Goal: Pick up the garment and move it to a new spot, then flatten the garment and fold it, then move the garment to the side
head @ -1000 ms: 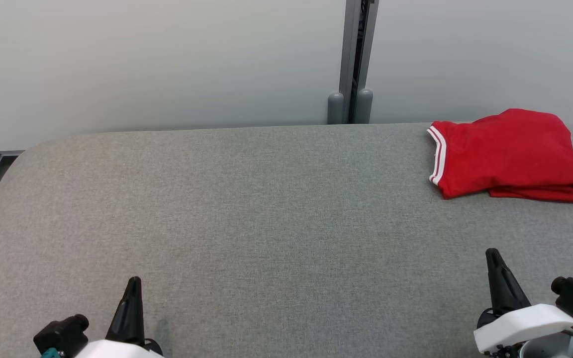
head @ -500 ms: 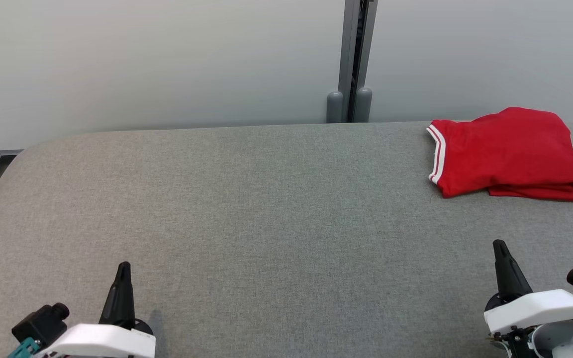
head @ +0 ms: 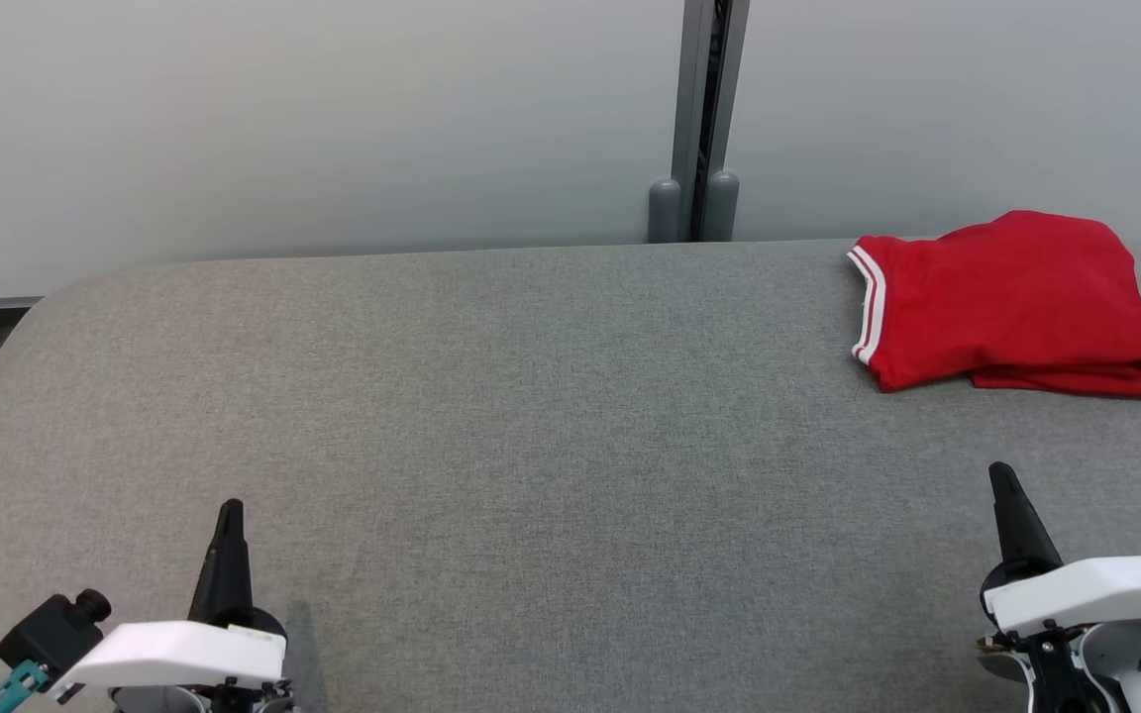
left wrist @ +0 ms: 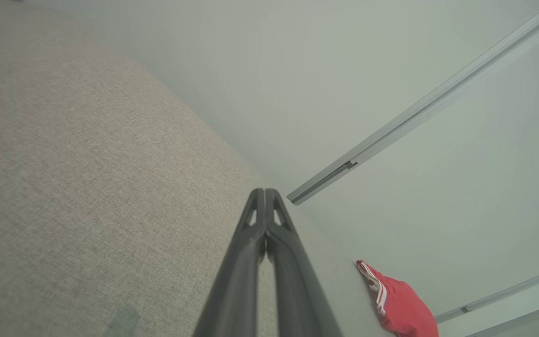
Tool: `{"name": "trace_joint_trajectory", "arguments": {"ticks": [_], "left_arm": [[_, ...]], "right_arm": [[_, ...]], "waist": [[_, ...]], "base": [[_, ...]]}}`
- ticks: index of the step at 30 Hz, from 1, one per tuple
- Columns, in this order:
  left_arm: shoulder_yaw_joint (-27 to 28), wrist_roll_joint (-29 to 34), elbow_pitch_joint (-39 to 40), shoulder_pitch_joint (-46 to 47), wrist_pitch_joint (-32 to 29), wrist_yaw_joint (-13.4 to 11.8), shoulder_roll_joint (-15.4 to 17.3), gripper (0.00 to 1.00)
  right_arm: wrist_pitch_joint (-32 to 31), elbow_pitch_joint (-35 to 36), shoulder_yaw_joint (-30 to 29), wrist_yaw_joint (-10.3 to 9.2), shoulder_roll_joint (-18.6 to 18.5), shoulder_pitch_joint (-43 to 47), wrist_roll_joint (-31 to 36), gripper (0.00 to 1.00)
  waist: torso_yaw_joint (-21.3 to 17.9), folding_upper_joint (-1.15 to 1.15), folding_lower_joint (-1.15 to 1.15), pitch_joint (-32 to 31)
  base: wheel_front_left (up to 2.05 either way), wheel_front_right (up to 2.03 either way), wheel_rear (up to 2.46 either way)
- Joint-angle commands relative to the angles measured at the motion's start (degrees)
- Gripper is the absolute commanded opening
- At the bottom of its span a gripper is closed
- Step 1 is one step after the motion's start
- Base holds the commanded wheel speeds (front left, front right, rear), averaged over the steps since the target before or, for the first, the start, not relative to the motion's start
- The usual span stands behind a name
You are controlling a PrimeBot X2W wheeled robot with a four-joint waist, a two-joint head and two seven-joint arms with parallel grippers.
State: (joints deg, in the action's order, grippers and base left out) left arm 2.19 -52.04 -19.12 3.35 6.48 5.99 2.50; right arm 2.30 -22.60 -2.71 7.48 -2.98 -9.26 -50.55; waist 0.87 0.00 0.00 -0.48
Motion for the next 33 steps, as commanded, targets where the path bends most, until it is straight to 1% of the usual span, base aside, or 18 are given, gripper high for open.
{"name": "trace_joint_trajectory", "arguments": {"ticks": [1,10,33], "left_arm": [[0.5,-2.24,0.52,2.2,-0.5,0.38,0.29,0.0],[1.13,-8.03,0.33,3.31,-1.83,0.61,0.32,0.0],[2.4,-20.17,-0.1,5.72,-4.61,1.01,0.4,0.0]], "right_arm": [[-0.72,0.5,-0.37,0.02,-0.27,-2.04,-2.35,0.0],[-2.57,-0.17,-1.24,0.04,-0.23,-3.23,-8.13,0.0],[-6.64,-1.46,-2.93,0.05,-0.15,-5.67,-20.42,0.0]], "waist": [[-0.02,0.0,0.0,0.03],[-0.11,0.0,0.0,0.15],[-0.34,0.0,0.0,0.46]], "base": [[0.0,0.0,0.0],[0.0,0.0,0.0],[0.0,0.0,0.0]]}}
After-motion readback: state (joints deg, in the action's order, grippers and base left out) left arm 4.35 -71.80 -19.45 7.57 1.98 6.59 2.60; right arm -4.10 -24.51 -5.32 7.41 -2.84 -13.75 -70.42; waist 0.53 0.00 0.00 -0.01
